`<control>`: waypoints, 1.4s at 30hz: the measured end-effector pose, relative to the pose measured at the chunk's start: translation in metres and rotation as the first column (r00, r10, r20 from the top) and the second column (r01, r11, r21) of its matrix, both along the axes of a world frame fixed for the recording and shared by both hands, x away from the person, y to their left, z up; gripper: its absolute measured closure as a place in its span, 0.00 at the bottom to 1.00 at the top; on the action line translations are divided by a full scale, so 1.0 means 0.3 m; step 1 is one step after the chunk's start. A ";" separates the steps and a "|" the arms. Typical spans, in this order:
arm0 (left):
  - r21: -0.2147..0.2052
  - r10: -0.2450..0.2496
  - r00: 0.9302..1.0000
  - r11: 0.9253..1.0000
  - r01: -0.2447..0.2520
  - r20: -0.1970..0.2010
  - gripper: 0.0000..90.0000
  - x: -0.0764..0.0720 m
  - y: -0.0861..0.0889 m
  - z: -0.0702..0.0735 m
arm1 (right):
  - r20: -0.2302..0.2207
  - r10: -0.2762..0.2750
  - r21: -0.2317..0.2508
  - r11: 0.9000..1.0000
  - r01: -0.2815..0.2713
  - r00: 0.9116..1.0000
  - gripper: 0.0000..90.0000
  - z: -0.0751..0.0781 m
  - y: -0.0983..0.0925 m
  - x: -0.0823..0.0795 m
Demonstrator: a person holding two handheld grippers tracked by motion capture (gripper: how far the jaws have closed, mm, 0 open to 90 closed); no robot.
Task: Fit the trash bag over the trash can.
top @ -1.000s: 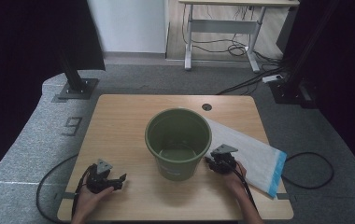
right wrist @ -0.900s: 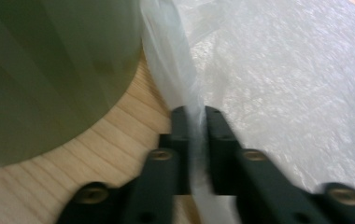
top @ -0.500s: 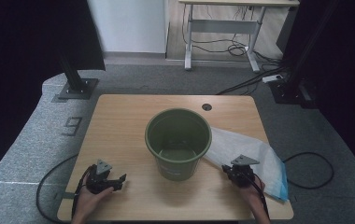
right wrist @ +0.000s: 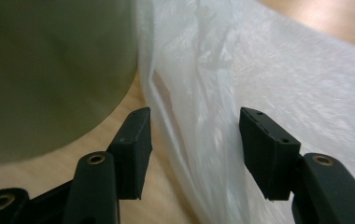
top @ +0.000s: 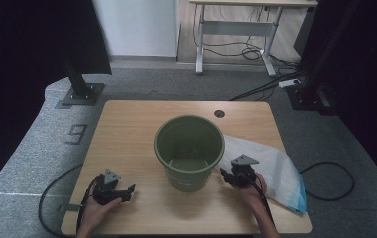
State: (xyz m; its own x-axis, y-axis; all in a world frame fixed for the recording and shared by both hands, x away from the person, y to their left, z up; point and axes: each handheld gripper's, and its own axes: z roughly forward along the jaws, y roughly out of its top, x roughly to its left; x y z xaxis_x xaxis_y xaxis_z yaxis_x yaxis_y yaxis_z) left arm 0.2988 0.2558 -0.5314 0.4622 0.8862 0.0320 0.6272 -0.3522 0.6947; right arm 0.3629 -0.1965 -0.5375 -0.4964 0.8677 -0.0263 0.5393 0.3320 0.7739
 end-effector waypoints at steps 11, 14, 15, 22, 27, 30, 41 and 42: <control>0.010 -0.006 1.000 1.000 0.006 -0.007 0.19 -0.002 -0.010 -0.006 | -0.014 0.014 0.023 1.000 -0.013 1.000 0.52 -0.035 0.023 0.035; 0.007 -0.007 1.000 1.000 0.007 -0.009 0.19 -0.002 -0.012 -0.008 | -0.024 0.004 0.050 0.999 -0.003 1.000 0.60 -0.044 0.022 0.048; 0.006 -0.007 1.000 1.000 0.007 -0.006 0.19 -0.004 -0.015 -0.006 | -0.025 -0.001 0.053 0.999 0.002 1.000 0.71 -0.049 0.022 0.054; 0.006 0.000 1.000 1.000 0.000 -0.001 0.20 -0.005 -0.004 0.001 | 0.034 -0.037 0.066 0.997 0.034 0.999 0.98 -0.022 -0.008 0.041; 0.006 0.005 1.000 1.000 -0.005 0.007 0.21 -0.005 0.008 0.006 | 0.093 -0.103 0.165 0.982 0.086 0.990 0.99 0.037 -0.072 0.011; 0.008 0.014 1.000 1.000 -0.014 0.009 0.21 -0.005 0.016 0.007 | 0.136 -0.138 0.236 0.966 0.104 0.981 0.99 0.095 -0.125 -0.019; -0.009 0.023 1.000 1.000 -0.023 0.010 0.21 -0.004 0.023 0.007 | 0.278 -0.222 0.459 0.885 0.074 0.934 0.99 0.307 -0.249 -0.119; -0.014 0.025 1.000 1.000 -0.025 0.010 0.21 -0.002 0.026 0.007 | 0.291 -0.227 0.471 0.879 0.067 0.930 0.99 0.324 -0.254 -0.128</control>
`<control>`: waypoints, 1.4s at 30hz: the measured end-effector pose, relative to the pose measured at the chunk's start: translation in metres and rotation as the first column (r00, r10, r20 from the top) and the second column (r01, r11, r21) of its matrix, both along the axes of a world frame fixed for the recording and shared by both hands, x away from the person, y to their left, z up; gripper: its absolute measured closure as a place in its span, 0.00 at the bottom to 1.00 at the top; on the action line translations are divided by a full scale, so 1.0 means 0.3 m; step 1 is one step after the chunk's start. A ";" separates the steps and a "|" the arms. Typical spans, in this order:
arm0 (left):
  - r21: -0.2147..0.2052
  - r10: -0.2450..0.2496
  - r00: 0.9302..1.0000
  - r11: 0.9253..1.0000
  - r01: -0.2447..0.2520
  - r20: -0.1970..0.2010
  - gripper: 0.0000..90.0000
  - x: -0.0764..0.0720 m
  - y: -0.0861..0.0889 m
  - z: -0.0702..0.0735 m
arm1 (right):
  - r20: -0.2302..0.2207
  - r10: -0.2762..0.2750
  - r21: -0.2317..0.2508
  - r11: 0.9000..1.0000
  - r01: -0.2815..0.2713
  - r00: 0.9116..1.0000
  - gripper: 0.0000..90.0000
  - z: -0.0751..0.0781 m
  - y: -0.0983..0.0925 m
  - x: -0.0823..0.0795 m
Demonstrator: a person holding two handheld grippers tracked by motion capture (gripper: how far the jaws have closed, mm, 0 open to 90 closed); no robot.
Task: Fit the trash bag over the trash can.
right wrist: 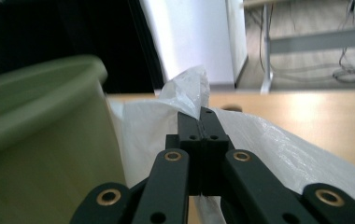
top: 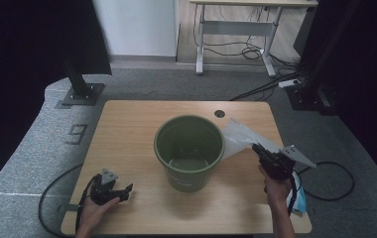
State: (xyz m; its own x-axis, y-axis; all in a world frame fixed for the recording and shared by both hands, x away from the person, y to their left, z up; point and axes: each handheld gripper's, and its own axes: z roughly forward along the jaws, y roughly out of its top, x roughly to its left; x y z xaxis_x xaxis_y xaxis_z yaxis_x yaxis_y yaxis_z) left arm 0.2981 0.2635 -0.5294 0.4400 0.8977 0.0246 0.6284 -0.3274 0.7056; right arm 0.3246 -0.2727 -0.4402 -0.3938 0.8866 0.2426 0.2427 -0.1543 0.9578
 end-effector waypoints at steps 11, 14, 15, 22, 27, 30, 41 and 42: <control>-0.040 0.016 1.000 0.999 -0.015 0.012 0.22 0.005 0.020 0.014 | 0.116 -0.006 0.023 1.000 0.003 0.993 0.99 0.123 0.006 -0.067; -0.070 0.033 0.999 0.997 -0.031 0.020 0.22 0.016 0.026 0.021 | 0.136 -0.022 0.020 1.000 0.019 0.991 0.99 0.157 0.002 -0.074; -0.076 0.038 0.999 0.996 -0.036 0.026 0.23 0.017 0.027 0.023 | 0.147 -0.031 0.018 0.999 0.029 0.989 0.99 0.174 -0.003 -0.076; -0.107 0.029 0.999 0.994 -0.024 0.044 0.24 0.038 0.017 0.038 | 0.220 -0.076 0.062 0.996 0.064 0.972 0.99 0.277 -0.012 -0.123; -0.107 0.024 0.999 0.994 -0.020 0.037 0.24 0.048 0.013 0.033 | 0.246 -0.090 0.083 0.994 0.072 0.965 0.99 0.322 -0.001 -0.120; -0.104 0.022 0.999 0.994 -0.019 0.035 0.24 0.049 0.012 0.032 | 0.282 -0.099 0.099 0.992 0.074 0.954 0.99 0.364 0.012 -0.123; -0.116 0.024 0.999 0.993 -0.020 0.034 0.24 0.044 0.011 0.029 | 0.379 -0.071 0.083 0.996 0.042 0.923 0.99 0.514 0.098 -0.145; -0.119 0.024 0.999 0.993 -0.020 0.036 0.24 0.044 0.011 0.029 | 0.384 -0.069 0.081 0.996 0.041 0.921 0.99 0.522 0.104 -0.146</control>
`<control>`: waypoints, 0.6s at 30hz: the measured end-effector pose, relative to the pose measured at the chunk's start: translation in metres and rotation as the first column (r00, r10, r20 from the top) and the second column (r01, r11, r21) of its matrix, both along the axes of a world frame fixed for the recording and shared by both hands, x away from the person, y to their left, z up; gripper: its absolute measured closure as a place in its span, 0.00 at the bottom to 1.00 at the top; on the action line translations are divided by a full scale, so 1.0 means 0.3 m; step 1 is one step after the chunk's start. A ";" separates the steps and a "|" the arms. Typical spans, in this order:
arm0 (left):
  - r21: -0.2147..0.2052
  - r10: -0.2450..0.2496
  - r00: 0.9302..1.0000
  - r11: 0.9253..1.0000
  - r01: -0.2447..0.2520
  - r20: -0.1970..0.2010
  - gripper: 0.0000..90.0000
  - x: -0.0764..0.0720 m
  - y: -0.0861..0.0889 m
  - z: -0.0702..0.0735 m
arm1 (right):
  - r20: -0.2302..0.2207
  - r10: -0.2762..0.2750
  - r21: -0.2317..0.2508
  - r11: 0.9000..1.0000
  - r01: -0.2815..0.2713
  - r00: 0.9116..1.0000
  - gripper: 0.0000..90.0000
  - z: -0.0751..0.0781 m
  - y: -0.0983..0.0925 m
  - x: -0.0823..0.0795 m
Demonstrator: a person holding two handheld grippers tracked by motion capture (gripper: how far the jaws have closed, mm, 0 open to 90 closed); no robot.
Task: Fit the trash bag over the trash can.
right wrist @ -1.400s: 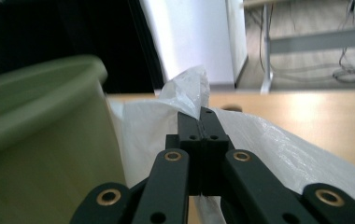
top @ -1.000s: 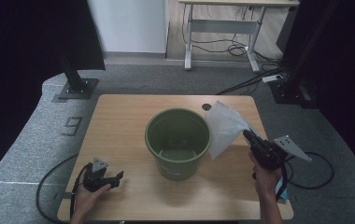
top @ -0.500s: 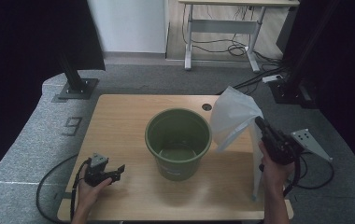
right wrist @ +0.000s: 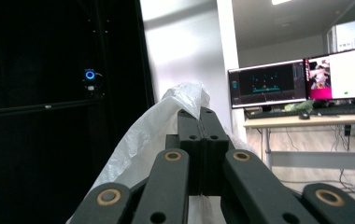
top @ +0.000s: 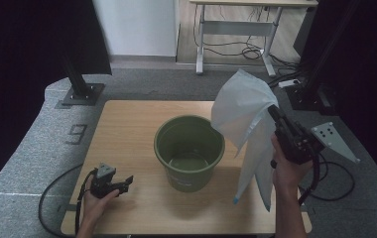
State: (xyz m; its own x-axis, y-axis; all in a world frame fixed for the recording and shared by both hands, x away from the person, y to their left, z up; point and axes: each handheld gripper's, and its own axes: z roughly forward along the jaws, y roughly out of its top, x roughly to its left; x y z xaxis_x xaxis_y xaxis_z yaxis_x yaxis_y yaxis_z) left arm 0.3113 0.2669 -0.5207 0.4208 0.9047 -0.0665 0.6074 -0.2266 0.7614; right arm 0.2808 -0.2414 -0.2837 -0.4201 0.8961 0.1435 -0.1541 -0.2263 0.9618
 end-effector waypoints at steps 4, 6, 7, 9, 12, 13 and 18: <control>0.006 -0.003 1.000 1.000 0.003 -0.005 0.24 0.000 0.000 -0.002 | -0.004 0.008 -0.018 1.000 -0.008 1.000 0.99 0.001 0.024 0.006; 0.009 -0.004 1.000 1.000 0.004 -0.005 0.24 0.001 -0.001 -0.002 | -0.014 0.011 -0.024 1.000 -0.011 1.000 0.99 -0.016 0.039 0.016; 0.007 -0.003 1.000 1.000 0.003 -0.005 0.24 0.001 -0.002 -0.003 | -0.021 0.012 -0.032 0.999 -0.012 1.000 0.99 -0.029 0.050 0.020; 0.008 -0.002 1.000 1.000 0.002 -0.007 0.24 0.001 -0.002 -0.004 | -0.031 0.005 -0.069 0.998 -0.007 1.000 0.99 -0.061 0.079 0.026; 0.012 -0.003 1.000 1.000 0.003 -0.010 0.24 0.001 -0.002 -0.006 | -0.052 0.011 -0.118 0.993 -0.017 0.999 0.99 -0.120 0.128 0.034; 0.012 -0.004 1.000 1.000 0.004 -0.011 0.24 0.000 -0.003 -0.006 | -0.060 0.018 -0.131 0.991 -0.025 0.998 0.99 -0.141 0.145 0.037; 0.012 -0.003 1.000 1.000 0.003 -0.012 0.24 0.000 -0.003 -0.006 | -0.104 0.072 -0.186 0.978 -0.090 0.992 0.98 -0.246 0.218 0.041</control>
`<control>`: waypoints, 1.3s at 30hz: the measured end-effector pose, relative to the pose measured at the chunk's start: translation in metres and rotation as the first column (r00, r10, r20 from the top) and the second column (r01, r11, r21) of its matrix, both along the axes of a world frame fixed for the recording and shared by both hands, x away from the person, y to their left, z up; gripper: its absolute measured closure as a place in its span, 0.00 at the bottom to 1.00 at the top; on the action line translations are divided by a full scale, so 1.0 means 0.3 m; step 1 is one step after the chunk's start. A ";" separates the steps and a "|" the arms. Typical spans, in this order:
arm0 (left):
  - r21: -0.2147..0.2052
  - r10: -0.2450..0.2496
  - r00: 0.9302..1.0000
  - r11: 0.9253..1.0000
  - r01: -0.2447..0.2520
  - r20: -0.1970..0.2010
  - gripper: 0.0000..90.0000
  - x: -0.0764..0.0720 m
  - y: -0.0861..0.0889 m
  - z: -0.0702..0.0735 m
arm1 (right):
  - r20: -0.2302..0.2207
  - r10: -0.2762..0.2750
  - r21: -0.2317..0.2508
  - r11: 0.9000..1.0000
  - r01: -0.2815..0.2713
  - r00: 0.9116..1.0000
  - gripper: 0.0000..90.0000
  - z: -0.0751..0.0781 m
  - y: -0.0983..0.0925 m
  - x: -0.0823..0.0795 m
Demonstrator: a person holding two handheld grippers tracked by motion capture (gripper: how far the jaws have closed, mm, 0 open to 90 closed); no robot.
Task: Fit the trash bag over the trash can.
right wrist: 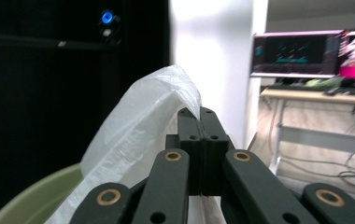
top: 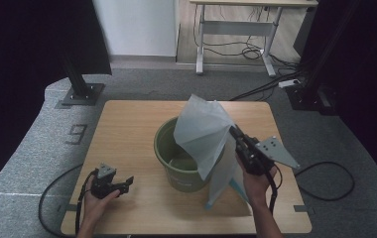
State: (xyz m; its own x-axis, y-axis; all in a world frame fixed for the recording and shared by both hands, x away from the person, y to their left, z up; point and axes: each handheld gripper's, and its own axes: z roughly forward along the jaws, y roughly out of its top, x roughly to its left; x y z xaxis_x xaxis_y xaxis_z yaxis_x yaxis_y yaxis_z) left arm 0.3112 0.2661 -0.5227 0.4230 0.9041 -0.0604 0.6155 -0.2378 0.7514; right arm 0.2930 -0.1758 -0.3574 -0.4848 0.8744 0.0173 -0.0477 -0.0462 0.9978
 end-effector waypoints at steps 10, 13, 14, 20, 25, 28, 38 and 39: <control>0.001 0.002 1.000 1.000 -0.002 -0.001 0.24 0.000 0.002 -0.002 | -0.049 0.074 -0.084 0.993 -0.078 0.996 0.98 -0.090 0.100 0.010; -0.001 0.004 1.000 1.000 -0.004 -0.002 0.24 0.000 0.003 -0.003 | -0.060 0.095 -0.101 0.990 -0.101 0.994 0.98 -0.104 0.121 -0.001; -0.001 0.005 1.000 1.000 -0.005 -0.002 0.24 0.000 0.003 -0.003 | -0.065 0.102 -0.104 0.989 -0.109 0.993 0.98 -0.109 0.124 -0.003; 0.000 0.007 1.000 1.000 -0.007 -0.006 0.24 -0.001 0.005 -0.005 | -0.107 0.147 -0.113 0.981 -0.159 0.983 0.98 -0.150 0.138 -0.028; 0.002 0.005 1.000 1.000 -0.005 -0.008 0.24 -0.001 0.005 -0.005 | -0.155 0.195 -0.108 0.971 -0.213 0.968 0.81 -0.149 0.126 -0.046; 0.004 0.005 1.000 1.000 -0.005 -0.007 0.24 -0.003 0.006 -0.005 | -0.136 0.178 -0.078 0.979 -0.190 0.975 0.57 -0.129 0.092 -0.080; 0.001 0.012 1.000 1.000 -0.012 -0.008 0.24 -0.006 0.007 -0.006 | -0.119 0.087 -0.071 0.993 -0.096 0.989 0.37 -0.121 0.006 -0.174; 0.001 0.013 1.000 1.000 -0.013 -0.009 0.24 -0.006 0.008 -0.005 | -0.123 0.073 -0.078 0.993 -0.083 0.990 0.36 -0.130 -0.004 -0.182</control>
State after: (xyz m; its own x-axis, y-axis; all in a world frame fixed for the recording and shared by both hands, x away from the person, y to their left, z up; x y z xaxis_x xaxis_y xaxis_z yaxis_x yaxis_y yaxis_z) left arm 0.3093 0.2686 -0.5243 0.4107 0.9096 -0.0632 0.6253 -0.2306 0.7456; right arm 0.2384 -0.1769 -0.3962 -0.5502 0.8350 0.0085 0.0730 0.0379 0.9966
